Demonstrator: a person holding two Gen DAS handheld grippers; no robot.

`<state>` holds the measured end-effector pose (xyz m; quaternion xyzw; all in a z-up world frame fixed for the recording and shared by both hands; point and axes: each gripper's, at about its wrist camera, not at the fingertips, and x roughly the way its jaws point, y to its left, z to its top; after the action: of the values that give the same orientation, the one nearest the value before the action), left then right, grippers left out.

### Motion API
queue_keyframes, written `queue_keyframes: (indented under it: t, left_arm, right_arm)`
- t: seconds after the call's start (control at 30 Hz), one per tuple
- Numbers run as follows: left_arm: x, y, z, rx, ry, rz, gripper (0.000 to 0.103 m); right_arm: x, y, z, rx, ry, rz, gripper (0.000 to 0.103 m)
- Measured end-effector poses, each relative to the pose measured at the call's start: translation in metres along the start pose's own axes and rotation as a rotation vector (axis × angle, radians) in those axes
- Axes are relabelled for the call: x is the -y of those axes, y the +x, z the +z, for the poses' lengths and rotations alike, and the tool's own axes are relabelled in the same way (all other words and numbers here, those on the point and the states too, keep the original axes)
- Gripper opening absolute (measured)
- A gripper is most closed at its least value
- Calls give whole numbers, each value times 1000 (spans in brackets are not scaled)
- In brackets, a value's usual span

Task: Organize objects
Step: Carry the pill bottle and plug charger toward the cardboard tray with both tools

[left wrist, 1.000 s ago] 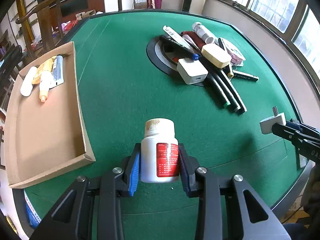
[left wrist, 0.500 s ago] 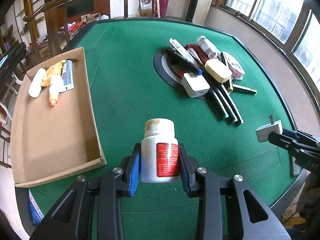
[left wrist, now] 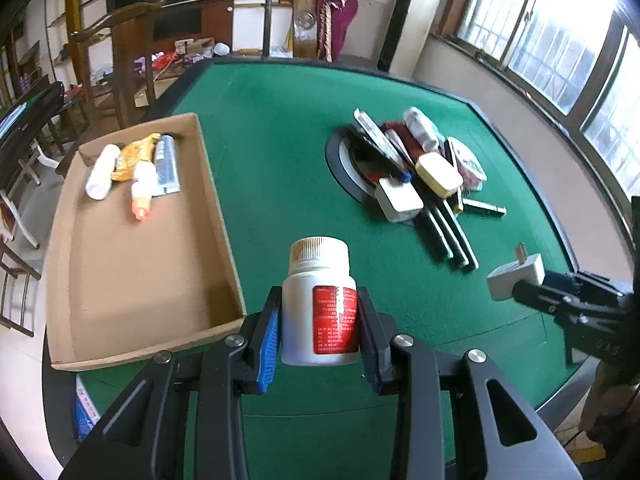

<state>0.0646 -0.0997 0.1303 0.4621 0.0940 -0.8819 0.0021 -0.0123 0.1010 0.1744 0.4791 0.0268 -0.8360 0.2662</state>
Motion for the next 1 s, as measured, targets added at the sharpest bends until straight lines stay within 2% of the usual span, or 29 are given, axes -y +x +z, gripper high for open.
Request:
queue_keyframes:
  t: [0.2, 0.5, 0.73, 1.0]
  left_arm:
    - [-21, -21, 3, 39, -49, 7, 33]
    - [-77, -47, 2, 85, -154, 53, 33]
    - [-121, -53, 1, 99, -231, 91, 33]
    - [-161, -45, 0, 78, -290, 107, 33]
  right_arm:
    - [-31, 3, 16, -2, -58, 45, 43]
    - [-87, 11, 40, -1, -157, 112, 43]
    - [-128, 28, 57, -22, -224, 168, 43]
    - [-173, 53, 76, -49, -291, 207, 43]
